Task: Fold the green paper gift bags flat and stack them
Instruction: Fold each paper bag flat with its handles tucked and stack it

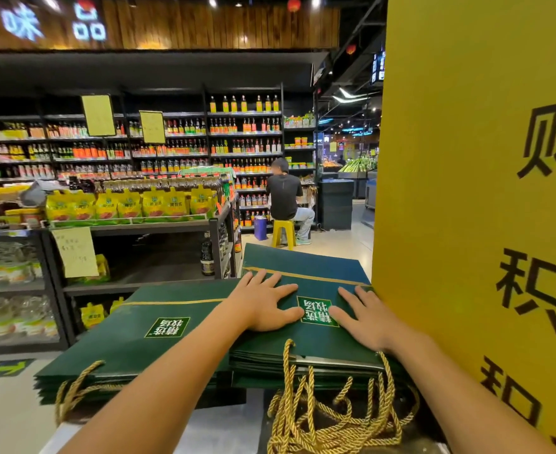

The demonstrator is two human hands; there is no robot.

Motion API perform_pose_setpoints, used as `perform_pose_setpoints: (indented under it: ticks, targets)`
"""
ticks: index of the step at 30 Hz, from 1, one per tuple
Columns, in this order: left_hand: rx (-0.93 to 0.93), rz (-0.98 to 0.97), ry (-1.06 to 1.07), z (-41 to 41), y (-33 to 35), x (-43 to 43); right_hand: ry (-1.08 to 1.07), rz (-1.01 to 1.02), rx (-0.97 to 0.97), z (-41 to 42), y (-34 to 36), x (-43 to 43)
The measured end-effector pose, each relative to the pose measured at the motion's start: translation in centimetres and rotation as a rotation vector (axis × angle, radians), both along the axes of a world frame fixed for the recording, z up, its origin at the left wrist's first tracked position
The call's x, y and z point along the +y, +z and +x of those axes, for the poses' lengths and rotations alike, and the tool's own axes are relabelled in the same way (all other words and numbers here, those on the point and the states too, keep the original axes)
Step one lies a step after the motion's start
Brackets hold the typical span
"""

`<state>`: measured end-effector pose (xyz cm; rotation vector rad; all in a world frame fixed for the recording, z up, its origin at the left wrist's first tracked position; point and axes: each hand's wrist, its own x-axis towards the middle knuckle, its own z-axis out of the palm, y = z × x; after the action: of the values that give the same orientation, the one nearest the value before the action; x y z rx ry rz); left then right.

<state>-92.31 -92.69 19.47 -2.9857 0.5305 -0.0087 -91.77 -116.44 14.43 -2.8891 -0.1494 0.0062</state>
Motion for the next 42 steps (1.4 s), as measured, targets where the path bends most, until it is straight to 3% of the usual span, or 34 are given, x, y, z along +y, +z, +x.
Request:
perform_pose_setpoints:
  ticks: [4, 8, 12, 21, 25, 32, 37, 42]
  targets:
    - [-0.043, -0.093, -0.045, -0.5, 1.6, 0.2, 0.025, -0.089, -0.005, -0.6, 3.0, 0.0]
    - [-0.083, -0.237, -0.072, -1.9, 4.9, 1.5, 0.070, -0.145, -0.129, -1.3, 5.6, 0.7]
    - [-0.210, -0.232, -0.028, -4.5, 6.9, 4.7, 0.118, -0.135, -0.234, -2.8, 8.5, 3.8]
    - [-0.188, -0.284, 0.276, -10.7, 5.2, 16.7, 0.457, 0.069, -0.333, -8.4, 13.2, 17.5]
    - [-0.152, -0.282, 0.416, -13.2, 2.5, 22.0, 0.548, -0.033, -0.334, -10.5, 12.2, 23.7]
    - [-0.059, -0.395, 0.501, -16.3, -3.8, 26.2, 0.306, -0.066, -0.106, -9.7, 3.8, 27.6]
    - [-0.163, -0.556, 0.534, -16.2, -5.1, 25.9, 0.096, -0.103, -0.089, -8.7, -0.7, 26.3]
    - [-0.299, -0.720, 0.677, -15.0, -5.6, 25.8, 0.030, -0.052, -0.091, -9.0, -0.8, 25.3]
